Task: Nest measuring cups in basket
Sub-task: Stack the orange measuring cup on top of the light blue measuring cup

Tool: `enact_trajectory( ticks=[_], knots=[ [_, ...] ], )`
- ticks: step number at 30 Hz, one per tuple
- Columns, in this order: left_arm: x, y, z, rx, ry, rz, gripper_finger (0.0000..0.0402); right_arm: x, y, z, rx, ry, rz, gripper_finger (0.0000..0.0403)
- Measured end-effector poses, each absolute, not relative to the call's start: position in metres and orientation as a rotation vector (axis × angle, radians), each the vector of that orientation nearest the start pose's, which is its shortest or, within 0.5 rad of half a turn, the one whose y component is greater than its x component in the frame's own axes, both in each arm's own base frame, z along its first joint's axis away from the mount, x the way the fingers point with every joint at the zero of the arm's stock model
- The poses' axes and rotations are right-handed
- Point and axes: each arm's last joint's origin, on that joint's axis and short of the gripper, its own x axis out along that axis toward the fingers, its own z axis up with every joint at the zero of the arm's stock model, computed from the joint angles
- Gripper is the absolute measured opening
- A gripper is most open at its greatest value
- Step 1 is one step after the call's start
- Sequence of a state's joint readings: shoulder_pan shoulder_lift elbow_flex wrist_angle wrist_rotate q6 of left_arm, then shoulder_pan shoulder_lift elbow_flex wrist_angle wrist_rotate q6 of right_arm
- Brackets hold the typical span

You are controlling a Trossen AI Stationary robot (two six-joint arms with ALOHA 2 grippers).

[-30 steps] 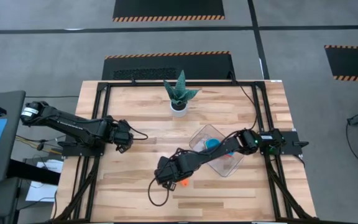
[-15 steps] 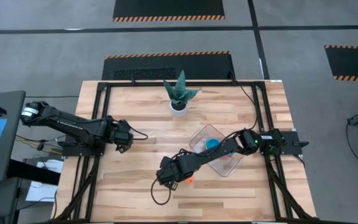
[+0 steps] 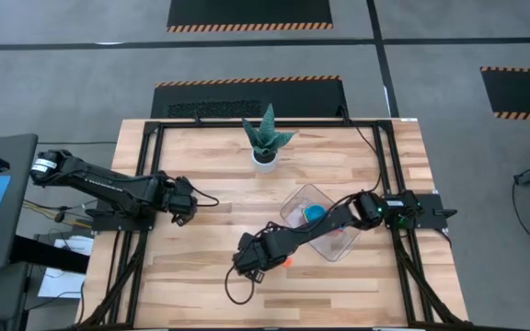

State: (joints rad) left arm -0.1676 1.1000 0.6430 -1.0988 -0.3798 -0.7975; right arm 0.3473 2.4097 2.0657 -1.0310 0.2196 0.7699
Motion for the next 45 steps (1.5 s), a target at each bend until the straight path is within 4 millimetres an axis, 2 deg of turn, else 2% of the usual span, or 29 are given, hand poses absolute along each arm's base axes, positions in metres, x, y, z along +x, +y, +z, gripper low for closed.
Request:
enact_trajectory(
  ticks=[4, 10, 14, 20, 27, 29, 35, 38, 41, 43, 45],
  knots=[
    [0.148, -0.014, 0.19, -0.221, 1.308, 0.732, 0.0116, 0.455, 0.159, 0.15, 0.291, 1.305, -0.389, 0.0214],
    [0.148, -0.014, 0.19, -0.224, 1.302, 0.73, 0.0116, 0.455, 0.159, 0.15, 0.283, 1.311, -0.39, 0.02],
    [0.15, -0.015, 0.19, -0.233, 1.286, 0.724, 0.0116, 0.454, 0.159, 0.15, 0.259, 1.318, -0.373, 0.0149],
    [0.152, -0.015, 0.19, -0.234, 1.273, 0.713, 0.0116, 0.454, 0.158, 0.154, 0.196, 1.324, -0.322, 0.0023],
    [0.152, -0.015, 0.19, -0.228, 1.276, 0.708, 0.0116, 0.454, 0.162, 0.172, 0.154, 1.34, -0.293, 0.0012],
    [0.152, -0.015, 0.19, -0.211, 1.283, 0.693, 0.0116, 0.453, 0.165, 0.184, 0.123, 1.336, -0.288, 0.0012],
    [0.152, -0.015, 0.19, -0.203, 1.291, 0.679, 0.0116, 0.446, 0.172, 0.24, -0.022, 1.259, -0.281, 0.0012],
    [0.152, -0.015, 0.19, -0.213, 1.288, 0.685, 0.0116, 0.424, 0.171, 0.271, -0.04, 1.237, -0.286, 0.0012],
    [0.152, -0.015, 0.19, -0.227, 1.282, 0.695, 0.0116, 0.395, 0.165, 0.307, -0.083, 1.215, -0.381, 0.0011],
    [0.153, -0.015, 0.19, -0.23, 1.276, 0.694, 0.0116, 0.381, 0.161, 0.325, -0.117, 1.186, -0.422, 0.0011],
    [0.153, -0.015, 0.19, -0.231, 1.269, 0.689, 0.0116, 0.37, 0.161, 0.339, -0.132, 1.154, -0.391, 0.0011]
  ],
)
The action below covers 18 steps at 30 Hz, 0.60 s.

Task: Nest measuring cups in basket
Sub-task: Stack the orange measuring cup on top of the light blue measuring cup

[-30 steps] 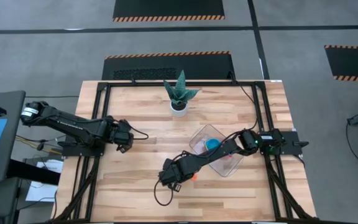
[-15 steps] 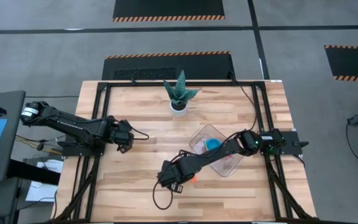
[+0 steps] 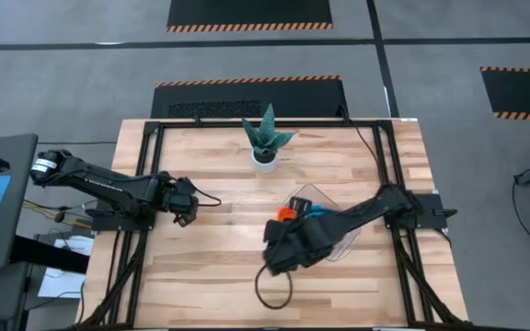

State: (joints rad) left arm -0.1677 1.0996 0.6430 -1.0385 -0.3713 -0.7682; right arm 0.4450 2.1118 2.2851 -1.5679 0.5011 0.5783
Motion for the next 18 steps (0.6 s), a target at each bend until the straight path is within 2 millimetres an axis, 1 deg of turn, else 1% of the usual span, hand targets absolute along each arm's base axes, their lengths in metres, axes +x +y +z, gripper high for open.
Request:
enact_trajectory(
  ticks=[3, 5, 7, 10, 12, 16, 18],
  knots=[
    [0.154, -0.015, 0.19, -0.236, 1.26, 0.687, 0.0116, 0.353, 0.16, 0.359, -0.142, 1.12, -0.353, 0.0011],
    [0.154, -0.015, 0.19, -0.236, 1.261, 0.687, 0.0116, 0.343, 0.161, 0.361, -0.174, 1.135, -0.336, 0.0011],
    [0.154, -0.015, 0.19, -0.236, 1.26, 0.687, 0.0116, 0.338, 0.16, 0.357, -0.195, 1.153, -0.329, 0.0011],
    [0.154, -0.015, 0.19, -0.244, 1.258, 0.693, 0.0116, 0.324, 0.156, 0.345, -0.24, 1.219, -0.333, 0.0011],
    [0.154, -0.015, 0.19, -0.258, 1.253, 0.703, 0.0116, 0.311, 0.151, 0.334, -0.276, 1.266, -0.341, 0.0011],
    [0.154, -0.015, 0.19, -0.267, 1.249, 0.709, 0.0116, 0.281, 0.135, 0.302, -0.357, 1.389, -0.377, 0.0011],
    [0.154, -0.015, 0.19, -0.259, 1.252, 0.703, 0.0116, 0.268, 0.127, 0.285, -0.346, 1.422, -0.388, 0.0011]
  ],
)
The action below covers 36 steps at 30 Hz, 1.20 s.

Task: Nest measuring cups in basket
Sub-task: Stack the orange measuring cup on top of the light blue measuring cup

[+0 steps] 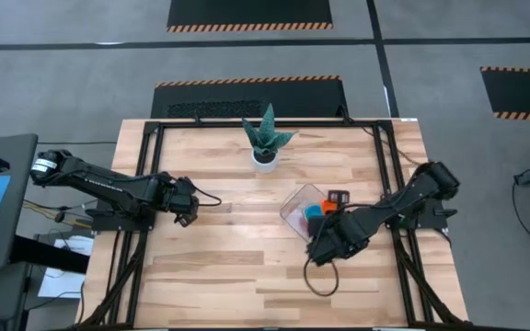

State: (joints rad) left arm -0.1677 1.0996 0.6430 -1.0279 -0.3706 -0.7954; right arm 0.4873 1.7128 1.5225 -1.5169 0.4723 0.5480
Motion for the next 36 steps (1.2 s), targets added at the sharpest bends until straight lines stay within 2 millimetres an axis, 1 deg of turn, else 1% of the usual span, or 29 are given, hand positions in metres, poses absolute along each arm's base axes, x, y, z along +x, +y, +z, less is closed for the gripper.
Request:
enact_trajectory(
  ticks=[2, 3, 5, 8, 12, 16, 18, 20, 23, 28, 32, 36],
  knots=[
    [0.154, -0.015, 0.19, -0.255, 1.252, 0.699, 0.0116, 0.263, 0.124, 0.271, -0.306, 1.412, -0.356, 0.0011],
    [0.154, -0.016, 0.19, -0.256, 1.251, 0.699, 0.0116, 0.262, 0.123, 0.267, -0.289, 1.395, -0.332, 0.0011],
    [0.154, -0.015, 0.19, -0.262, 1.249, 0.705, 0.0116, 0.26, 0.122, 0.266, -0.275, 1.354, -0.295, 0.0011],
    [0.155, -0.016, 0.19, -0.269, 1.245, 0.709, 0.0116, 0.265, 0.118, 0.266, -0.307, 1.337, -0.249, 0.0011],
    [0.156, -0.016, 0.19, -0.275, 1.234, 0.706, 0.0116, 0.281, 0.109, 0.258, -0.408, 1.334, -0.164, 0.0011],
    [0.159, -0.016, 0.191, -0.29, 1.205, 0.697, 0.0116, 0.304, 0.101, 0.236, -0.425, 1.374, -0.085, 0.0011],
    [0.161, -0.017, 0.191, -0.3, 1.186, 0.691, 0.0116, 0.309, 0.097, 0.225, -0.435, 1.426, -0.07, 0.0011],
    [0.162, -0.017, 0.191, -0.308, 1.174, 0.688, 0.0116, 0.31, 0.094, 0.216, -0.459, 1.49, -0.075, 0.0011],
    [0.163, -0.017, 0.191, -0.314, 1.163, 0.69, 0.0116, 0.307, 0.09, 0.218, -0.446, 1.526, -0.084, 0.0011],
    [0.163, -0.017, 0.192, -0.308, 1.155, 0.687, 0.0116, 0.307, 0.086, 0.22, -0.349, 1.529, -0.096, 0.0017],
    [0.163, -0.017, 0.192, -0.285, 1.163, 0.671, 0.0116, 0.305, 0.086, 0.22, -0.316, 1.555, -0.085, 0.0022],
    [0.163, -0.017, 0.192, -0.281, 1.163, 0.672, 0.0116, 0.305, 0.089, 0.219, -0.297, 1.561, -0.053, 0.0038]
  ],
)
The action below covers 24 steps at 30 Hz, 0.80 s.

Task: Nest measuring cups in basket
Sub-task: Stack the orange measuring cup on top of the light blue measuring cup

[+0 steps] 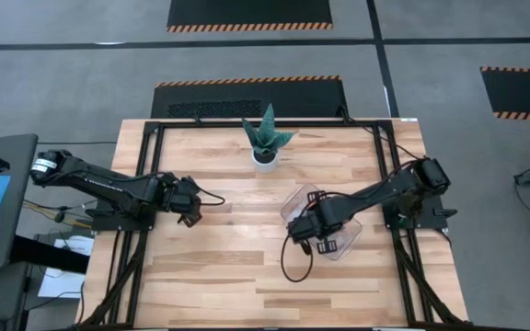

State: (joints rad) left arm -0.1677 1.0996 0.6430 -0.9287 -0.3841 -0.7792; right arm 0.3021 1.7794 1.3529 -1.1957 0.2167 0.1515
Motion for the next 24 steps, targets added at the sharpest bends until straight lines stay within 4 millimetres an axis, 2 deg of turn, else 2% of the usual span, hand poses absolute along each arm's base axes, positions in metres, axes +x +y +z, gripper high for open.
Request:
enact_trajectory(
  ticks=[14, 24],
  knots=[
    [0.1635, -0.0165, 0.1917, -0.276, 1.159, 0.677, 0.0116, 0.3044, 0.0905, 0.2191, -0.296, 1.564, -0.039, 0.0062],
    [0.1635, -0.0164, 0.1917, -0.284, 1.156, 0.682, 0.0116, 0.3046, 0.0903, 0.2189, -0.297, 1.565, -0.04, 0.0133]
  ],
)
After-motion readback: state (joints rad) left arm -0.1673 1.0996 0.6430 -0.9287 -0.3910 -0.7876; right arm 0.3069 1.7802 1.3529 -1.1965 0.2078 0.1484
